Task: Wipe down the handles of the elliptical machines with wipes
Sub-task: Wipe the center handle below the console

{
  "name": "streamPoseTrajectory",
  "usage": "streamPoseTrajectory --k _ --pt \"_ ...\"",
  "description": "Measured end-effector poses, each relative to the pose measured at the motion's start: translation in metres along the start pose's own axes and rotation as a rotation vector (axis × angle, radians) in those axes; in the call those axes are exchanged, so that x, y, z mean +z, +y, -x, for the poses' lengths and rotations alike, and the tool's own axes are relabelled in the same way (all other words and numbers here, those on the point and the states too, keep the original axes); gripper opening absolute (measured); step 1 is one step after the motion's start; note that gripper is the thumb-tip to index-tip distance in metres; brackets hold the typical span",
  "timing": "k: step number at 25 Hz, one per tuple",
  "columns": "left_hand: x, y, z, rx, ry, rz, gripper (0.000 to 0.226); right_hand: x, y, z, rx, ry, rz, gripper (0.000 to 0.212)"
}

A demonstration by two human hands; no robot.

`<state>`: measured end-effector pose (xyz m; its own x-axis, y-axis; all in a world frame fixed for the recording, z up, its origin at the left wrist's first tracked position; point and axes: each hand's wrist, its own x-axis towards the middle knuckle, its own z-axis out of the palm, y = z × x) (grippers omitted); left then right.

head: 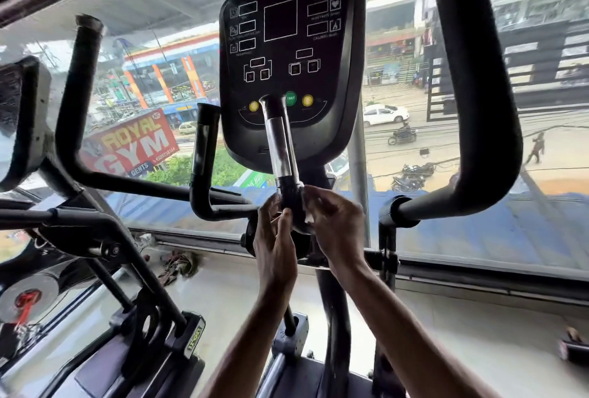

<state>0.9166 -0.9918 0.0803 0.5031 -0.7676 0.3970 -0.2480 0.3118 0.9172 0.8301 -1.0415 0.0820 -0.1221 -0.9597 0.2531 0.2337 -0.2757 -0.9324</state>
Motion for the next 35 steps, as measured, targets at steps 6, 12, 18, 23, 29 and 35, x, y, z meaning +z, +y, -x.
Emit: streamPoseTrajectory --k 6,12,18,23,29,35 --pt "0.001 -0.004 -0.004 -0.001 0.010 0.078 0.033 0.004 0.003 0.003 -0.011 0.060 -0.018 0.019" --pt "0.003 0.007 -0.011 0.013 0.025 0.125 0.038 0.017 -0.006 -0.005 -0.068 0.160 -0.049 0.008" --pt "0.001 0.017 -0.019 -0.013 0.024 0.174 0.022 0.018 -0.008 0.002 -0.342 0.161 0.185 0.020" --pt "0.000 0.018 -0.028 -0.060 0.005 0.211 0.019 0.036 -0.033 -0.024 -0.465 0.183 0.241 0.019" --pt "-0.003 0.023 -0.033 -0.139 -0.011 0.265 0.016 0.047 -0.061 -0.051 -0.540 0.158 0.271 0.021" --pt "-0.007 0.020 -0.037 -0.163 -0.049 0.288 0.020 0.044 -0.083 -0.076 -1.048 0.032 0.600 0.018"
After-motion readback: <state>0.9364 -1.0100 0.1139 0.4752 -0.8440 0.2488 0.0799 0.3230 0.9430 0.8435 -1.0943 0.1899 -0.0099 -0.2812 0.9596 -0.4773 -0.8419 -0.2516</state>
